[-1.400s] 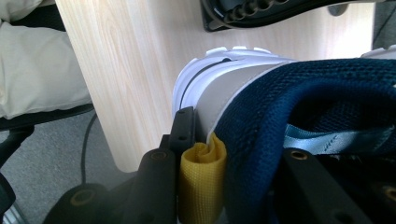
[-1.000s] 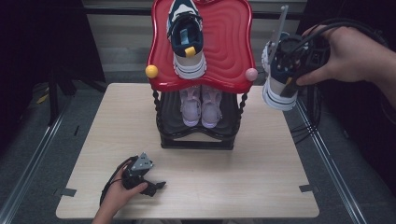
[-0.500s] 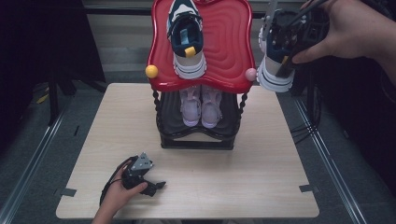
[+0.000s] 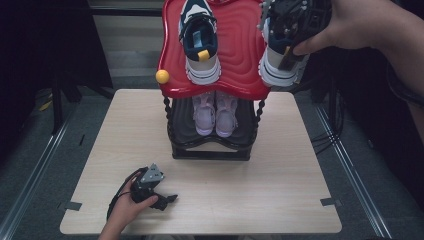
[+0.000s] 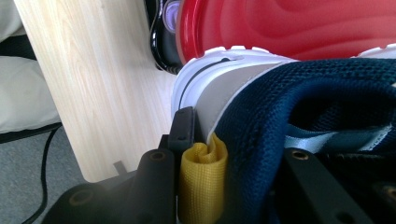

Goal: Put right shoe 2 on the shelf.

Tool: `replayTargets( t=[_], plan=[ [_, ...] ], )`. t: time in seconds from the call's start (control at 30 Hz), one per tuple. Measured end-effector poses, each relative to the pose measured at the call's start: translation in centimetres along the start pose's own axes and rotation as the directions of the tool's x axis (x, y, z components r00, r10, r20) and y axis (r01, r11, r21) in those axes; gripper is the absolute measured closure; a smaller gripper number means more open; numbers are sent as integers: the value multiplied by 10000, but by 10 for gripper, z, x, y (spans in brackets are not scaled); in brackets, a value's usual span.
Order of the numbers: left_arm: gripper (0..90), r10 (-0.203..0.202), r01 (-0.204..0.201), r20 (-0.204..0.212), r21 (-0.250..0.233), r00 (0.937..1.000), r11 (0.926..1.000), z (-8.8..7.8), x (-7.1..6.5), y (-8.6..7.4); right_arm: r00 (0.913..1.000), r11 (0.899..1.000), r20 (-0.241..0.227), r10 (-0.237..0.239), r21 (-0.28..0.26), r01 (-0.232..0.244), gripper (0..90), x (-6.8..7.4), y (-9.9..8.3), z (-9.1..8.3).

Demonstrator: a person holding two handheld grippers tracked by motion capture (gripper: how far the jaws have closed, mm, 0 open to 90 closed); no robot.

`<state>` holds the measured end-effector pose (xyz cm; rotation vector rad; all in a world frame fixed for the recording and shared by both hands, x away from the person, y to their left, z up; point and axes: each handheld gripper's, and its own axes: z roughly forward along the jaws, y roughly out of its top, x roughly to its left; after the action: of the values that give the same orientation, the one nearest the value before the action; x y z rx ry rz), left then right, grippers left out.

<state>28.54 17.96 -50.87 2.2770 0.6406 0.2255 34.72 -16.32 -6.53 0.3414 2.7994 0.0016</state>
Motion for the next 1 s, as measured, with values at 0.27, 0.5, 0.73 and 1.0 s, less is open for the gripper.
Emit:
replayTargets(
  t=[0.27,0.5,0.73,1.0],
  plan=[
    [46,5,-5,-8,-33,10000,10000,0,0,0,9994,9998,333,17,-184,-10,676,0,16,0],
    [46,7,-7,0,-30,10000,10000,0,0,0,9979,9994,622,-177,-293,196,676,0,28,6],
    [46,-7,7,7,-19,10000,10000,0,0,0,9965,9991,795,-262,-311,287,674,0,37,13],
    [45,5,-5,11,-28,10000,10000,0,0,0,9939,9981,980,-510,-299,542,674,1,49,18]
  ],
)
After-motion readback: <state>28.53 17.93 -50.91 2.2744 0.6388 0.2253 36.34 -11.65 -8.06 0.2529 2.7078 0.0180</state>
